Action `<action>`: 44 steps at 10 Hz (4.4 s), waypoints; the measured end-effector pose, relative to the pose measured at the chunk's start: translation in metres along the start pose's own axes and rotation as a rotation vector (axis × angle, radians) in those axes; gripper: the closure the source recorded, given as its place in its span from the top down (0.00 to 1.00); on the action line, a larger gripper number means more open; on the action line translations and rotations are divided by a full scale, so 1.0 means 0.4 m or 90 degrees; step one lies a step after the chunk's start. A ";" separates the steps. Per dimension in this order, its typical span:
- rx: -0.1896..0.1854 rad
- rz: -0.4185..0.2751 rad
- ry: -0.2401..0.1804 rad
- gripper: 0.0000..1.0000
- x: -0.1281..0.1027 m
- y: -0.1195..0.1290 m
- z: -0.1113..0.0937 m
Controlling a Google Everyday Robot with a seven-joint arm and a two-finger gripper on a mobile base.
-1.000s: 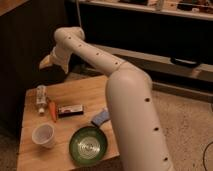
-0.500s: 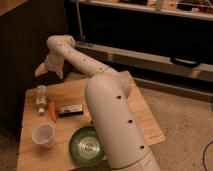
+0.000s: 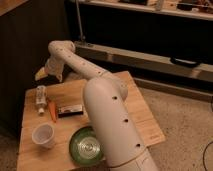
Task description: Place the bottle in the ceramic bowl
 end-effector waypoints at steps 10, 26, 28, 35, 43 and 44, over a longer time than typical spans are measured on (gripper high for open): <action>-0.018 -0.024 -0.027 0.80 -0.100 -0.050 0.185; -0.094 0.000 -0.006 0.80 -0.090 -0.019 0.251; -0.085 0.031 0.045 0.80 -0.070 0.015 0.143; -0.066 0.069 0.114 0.80 -0.057 0.037 0.042; -0.065 0.069 0.114 0.80 -0.056 0.035 0.041; -0.065 0.070 0.113 0.80 -0.057 0.036 0.043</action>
